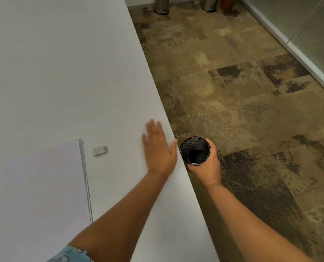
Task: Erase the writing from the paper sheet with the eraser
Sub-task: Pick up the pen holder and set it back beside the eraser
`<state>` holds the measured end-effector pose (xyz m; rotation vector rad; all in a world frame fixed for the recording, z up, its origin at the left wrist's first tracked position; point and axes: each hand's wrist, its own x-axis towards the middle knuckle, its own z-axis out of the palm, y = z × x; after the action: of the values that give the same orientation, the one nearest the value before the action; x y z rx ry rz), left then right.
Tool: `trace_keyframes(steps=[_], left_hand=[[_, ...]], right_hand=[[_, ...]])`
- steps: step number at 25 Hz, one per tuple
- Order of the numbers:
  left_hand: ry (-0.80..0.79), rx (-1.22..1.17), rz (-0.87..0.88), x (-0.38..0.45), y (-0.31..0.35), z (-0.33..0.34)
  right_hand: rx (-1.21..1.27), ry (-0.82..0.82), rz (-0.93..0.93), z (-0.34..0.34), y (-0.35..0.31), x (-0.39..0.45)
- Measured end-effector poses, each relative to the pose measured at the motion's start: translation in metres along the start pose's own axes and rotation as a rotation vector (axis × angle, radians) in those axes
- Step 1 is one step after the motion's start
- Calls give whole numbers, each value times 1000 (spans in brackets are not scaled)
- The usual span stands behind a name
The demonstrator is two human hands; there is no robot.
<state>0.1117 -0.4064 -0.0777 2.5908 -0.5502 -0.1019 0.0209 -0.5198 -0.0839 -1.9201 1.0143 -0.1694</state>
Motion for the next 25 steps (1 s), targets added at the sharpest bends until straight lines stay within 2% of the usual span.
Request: trace_keyframes(steps=[2,3,5,8,10,11,14,16,17,18,19,22,25], left_hand=[[-109,185,-157,6,-7,3],[-163,245,-140,6,-5,5],[-234,235,40,0,8,11],[-412,-154,410,-32,49,11],[-529,-418,452,-55,69,3],[-479,-470,442,-56,69,-3],[-113,-365,331,-38,37,-15],[71,-180,53,-30,-2,-24],[105,-99,-100,-35,-19,-28],[113,-50,-207,-48,-32,-31],[107,-29,-241,-66,-41,-31],[29,78,-227,-114,-57,-21],[-130,146,-301,-106,-35,-13]], right_hand=[[1,12,-14,1,0,-2],[-3,10,-9,1,1,-3],[11,10,4,1,0,-1],[150,-14,54,0,3,4],[205,-19,41,-2,6,3],[215,-32,41,-3,6,1],[116,-23,-2,-6,8,-6],[43,31,-8,-9,7,-8],[44,53,-8,-9,7,-8],[64,63,-13,-10,6,-10],[78,74,-11,-9,7,-12],[56,88,-25,-9,9,-20],[7,50,-58,-11,11,-22]])
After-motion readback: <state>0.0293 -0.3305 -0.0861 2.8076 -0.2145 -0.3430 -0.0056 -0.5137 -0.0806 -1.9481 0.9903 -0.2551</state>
